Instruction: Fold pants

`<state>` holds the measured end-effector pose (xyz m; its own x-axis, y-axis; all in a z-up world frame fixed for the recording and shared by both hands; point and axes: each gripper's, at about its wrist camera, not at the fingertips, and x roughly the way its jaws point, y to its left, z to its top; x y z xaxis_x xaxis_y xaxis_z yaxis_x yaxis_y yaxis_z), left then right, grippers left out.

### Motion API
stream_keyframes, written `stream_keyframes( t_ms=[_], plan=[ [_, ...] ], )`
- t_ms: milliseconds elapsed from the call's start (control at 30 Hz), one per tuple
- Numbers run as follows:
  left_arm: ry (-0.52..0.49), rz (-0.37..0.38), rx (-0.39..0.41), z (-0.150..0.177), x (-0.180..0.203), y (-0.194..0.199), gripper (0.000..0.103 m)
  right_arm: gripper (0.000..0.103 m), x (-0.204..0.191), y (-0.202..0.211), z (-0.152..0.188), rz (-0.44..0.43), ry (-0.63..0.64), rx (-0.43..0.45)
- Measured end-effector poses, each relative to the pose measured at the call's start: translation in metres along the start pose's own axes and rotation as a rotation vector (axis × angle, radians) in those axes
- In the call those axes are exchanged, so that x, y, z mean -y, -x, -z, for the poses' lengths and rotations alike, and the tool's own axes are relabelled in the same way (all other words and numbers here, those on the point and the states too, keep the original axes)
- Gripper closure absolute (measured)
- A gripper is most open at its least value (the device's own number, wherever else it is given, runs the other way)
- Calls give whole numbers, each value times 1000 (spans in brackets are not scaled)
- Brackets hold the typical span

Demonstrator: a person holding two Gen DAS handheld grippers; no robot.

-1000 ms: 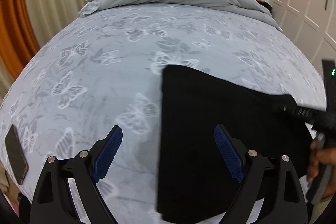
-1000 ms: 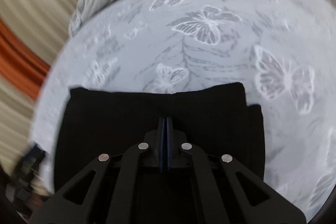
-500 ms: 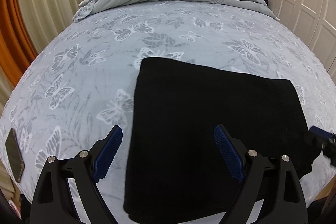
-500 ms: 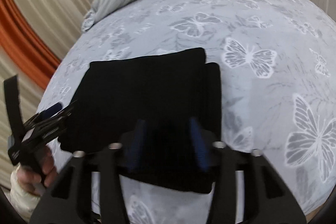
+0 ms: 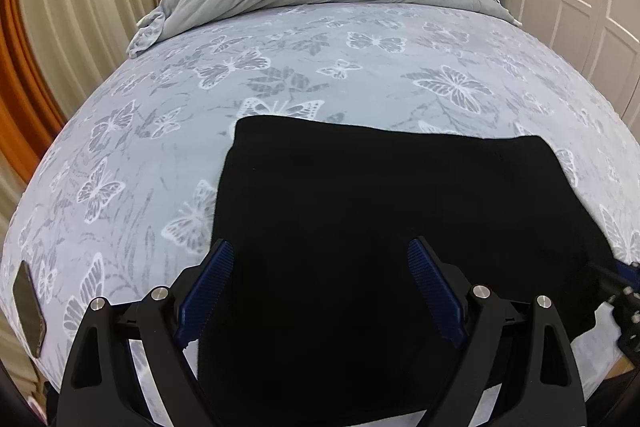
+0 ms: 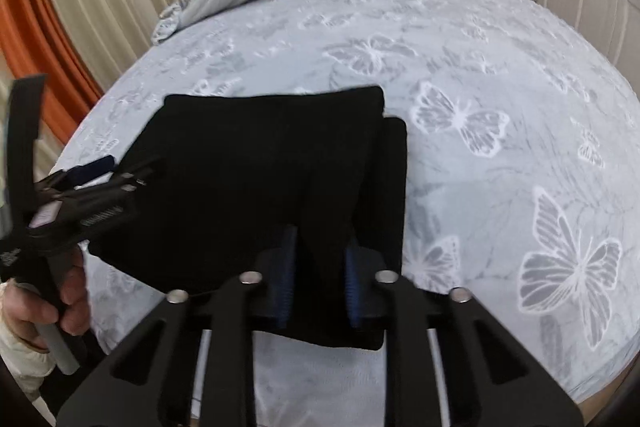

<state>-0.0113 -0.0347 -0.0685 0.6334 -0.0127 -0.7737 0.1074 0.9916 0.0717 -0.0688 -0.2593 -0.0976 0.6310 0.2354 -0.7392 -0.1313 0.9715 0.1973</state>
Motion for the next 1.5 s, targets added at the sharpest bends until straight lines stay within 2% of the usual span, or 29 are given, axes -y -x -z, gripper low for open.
stream_keyframes(
  t_ms=[100, 167, 200, 233, 300, 400, 500, 633, 700, 800, 867, 900, 933, 967, 1033, 1067, 1233, 1367, 1433, 1500],
  plan=[
    [-9, -4, 0, 1, 2, 0, 16, 86, 3, 6, -2, -5, -14, 14],
    [-15, -14, 3, 2, 3, 1, 16, 85, 11, -10, 2, 19, -38, -52],
    [-16, -17, 2, 3, 3, 0, 16, 80, 14, -20, 5, 33, -46, -83],
    [-19, -20, 0, 3, 3, 0, 16, 79, 16, -22, 5, 21, -60, -88],
    [-20, -25, 0, 2, 3, -1, 16, 79, 16, -9, -2, 0, -77, -36],
    [-16, -34, 14, 1, 3, 2, 16, 77, 15, 21, -16, -7, -80, 120],
    [-25, -45, 25, 2, 4, 3, 16, 77, 8, 25, -25, -27, -63, 162],
    [-28, -48, 25, 2, 5, 4, 16, 77, 0, -6, -24, -6, -44, 60],
    [-32, -46, 22, 2, 5, 4, 16, 81, 5, -29, -17, 63, -54, -23],
    [-34, -37, 15, 2, 1, 5, 16, 81, 8, -27, -14, 77, -72, -17],
    [-28, -4, 1, 2, -5, 7, 16, 75, 14, -9, -13, 52, -96, 25],
    [-17, 21, -7, 2, -11, 8, 16, 58, 18, -2, -13, 58, -106, 40],
    [7, 47, -13, 2, -20, 10, 16, 45, 24, 3, -11, 66, -116, 46],
    [32, 69, -16, 3, -28, 12, 16, 26, 33, 5, -9, 67, -136, 41],
    [85, 119, -35, 7, -47, 14, 16, 24, 46, 3, -5, 31, -176, 15],
    [108, 146, -51, 10, -55, 14, 16, 24, 53, 0, -1, -16, -208, -15],
    [271, 306, -187, 32, -96, -6, 16, 16, 59, -22, 13, -193, -314, -152],
    [350, 385, -281, 46, -103, -25, 16, 15, 57, -35, 21, -270, -398, -210],
    [379, 428, -307, 49, -103, -30, 14, 10, 55, -40, 23, -327, -446, -219],
    [387, 467, -318, 48, -99, -31, 12, 7, 54, -43, 24, -336, -472, -220]
  ],
)
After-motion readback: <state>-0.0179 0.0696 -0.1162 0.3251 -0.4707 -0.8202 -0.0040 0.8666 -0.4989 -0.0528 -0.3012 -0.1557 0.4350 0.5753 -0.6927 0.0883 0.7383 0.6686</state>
